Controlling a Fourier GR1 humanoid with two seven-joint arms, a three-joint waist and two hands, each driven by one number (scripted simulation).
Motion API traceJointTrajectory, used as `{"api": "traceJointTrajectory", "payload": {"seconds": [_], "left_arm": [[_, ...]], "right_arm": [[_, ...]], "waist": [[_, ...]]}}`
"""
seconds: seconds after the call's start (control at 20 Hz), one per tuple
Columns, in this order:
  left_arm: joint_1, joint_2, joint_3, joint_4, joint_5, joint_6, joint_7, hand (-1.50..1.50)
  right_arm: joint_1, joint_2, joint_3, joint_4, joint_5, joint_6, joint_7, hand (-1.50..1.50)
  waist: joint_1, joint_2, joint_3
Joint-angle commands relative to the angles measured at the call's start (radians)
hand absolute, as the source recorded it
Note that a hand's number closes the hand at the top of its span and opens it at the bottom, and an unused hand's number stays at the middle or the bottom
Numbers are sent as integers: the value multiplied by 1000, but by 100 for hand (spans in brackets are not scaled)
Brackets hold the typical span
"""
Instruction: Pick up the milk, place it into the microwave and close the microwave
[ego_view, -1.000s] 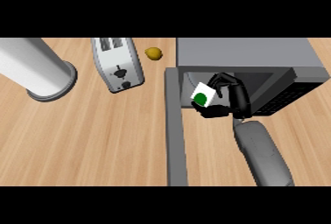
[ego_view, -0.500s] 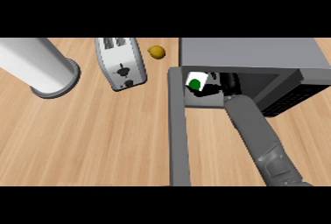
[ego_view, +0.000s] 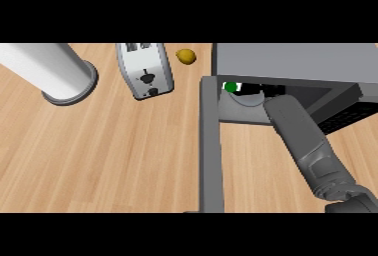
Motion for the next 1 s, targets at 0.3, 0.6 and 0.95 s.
{"api": "traceJointTrajectory", "payload": {"seconds": [0.3,0.6,0.95], "left_arm": [[-25,-1,-25,5,-42,-14,-8,-150],[-62,4,-47,32,-47,9,9,-150],[-91,29,-55,45,-104,-10,-6,-150]], "right_arm": [[-95,-107,0,114,67,-162,-39,150],[-93,-124,14,192,103,-268,2,150],[-90,-153,63,279,168,-445,153,-150]], "waist": [[41,15,-2],[50,22,-2],[66,31,-1]]}}
